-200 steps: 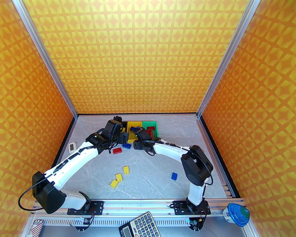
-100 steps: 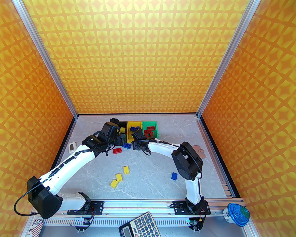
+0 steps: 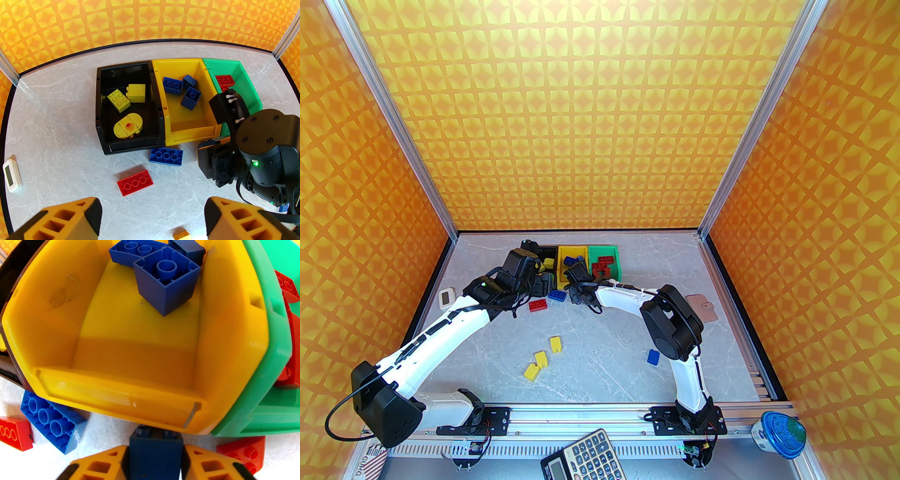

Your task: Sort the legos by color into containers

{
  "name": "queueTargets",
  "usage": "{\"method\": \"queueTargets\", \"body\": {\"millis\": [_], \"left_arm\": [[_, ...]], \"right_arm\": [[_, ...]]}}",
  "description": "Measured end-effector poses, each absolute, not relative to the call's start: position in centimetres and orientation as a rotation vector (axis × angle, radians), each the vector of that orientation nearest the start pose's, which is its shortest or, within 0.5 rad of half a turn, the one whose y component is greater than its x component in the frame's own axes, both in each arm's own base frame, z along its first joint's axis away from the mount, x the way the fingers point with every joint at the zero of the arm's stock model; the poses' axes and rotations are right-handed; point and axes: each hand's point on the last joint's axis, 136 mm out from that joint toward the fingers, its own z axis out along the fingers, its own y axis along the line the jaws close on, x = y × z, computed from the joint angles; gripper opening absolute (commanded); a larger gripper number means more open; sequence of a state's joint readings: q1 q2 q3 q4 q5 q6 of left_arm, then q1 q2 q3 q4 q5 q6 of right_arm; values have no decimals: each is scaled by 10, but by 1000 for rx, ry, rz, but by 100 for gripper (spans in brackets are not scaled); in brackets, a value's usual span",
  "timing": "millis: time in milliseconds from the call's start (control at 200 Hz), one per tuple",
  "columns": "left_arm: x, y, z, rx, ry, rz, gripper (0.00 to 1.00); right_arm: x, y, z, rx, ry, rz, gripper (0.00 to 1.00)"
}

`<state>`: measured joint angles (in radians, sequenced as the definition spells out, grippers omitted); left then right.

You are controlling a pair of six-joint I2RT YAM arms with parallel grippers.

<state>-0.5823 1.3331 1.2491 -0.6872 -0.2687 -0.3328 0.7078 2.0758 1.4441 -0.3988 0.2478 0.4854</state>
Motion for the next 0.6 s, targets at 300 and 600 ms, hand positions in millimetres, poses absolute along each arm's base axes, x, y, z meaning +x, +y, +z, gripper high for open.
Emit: {"method": "queueTargets", "body": {"millis": [300, 600], "left_arm": [[338, -168, 243, 154, 2305, -149, 76], [338, -167, 243, 151, 2308, -149, 77]], "right_arm": [[394, 284, 44, -222, 2567, 127, 33], [385, 282, 85, -249, 2515, 195, 33]]}}
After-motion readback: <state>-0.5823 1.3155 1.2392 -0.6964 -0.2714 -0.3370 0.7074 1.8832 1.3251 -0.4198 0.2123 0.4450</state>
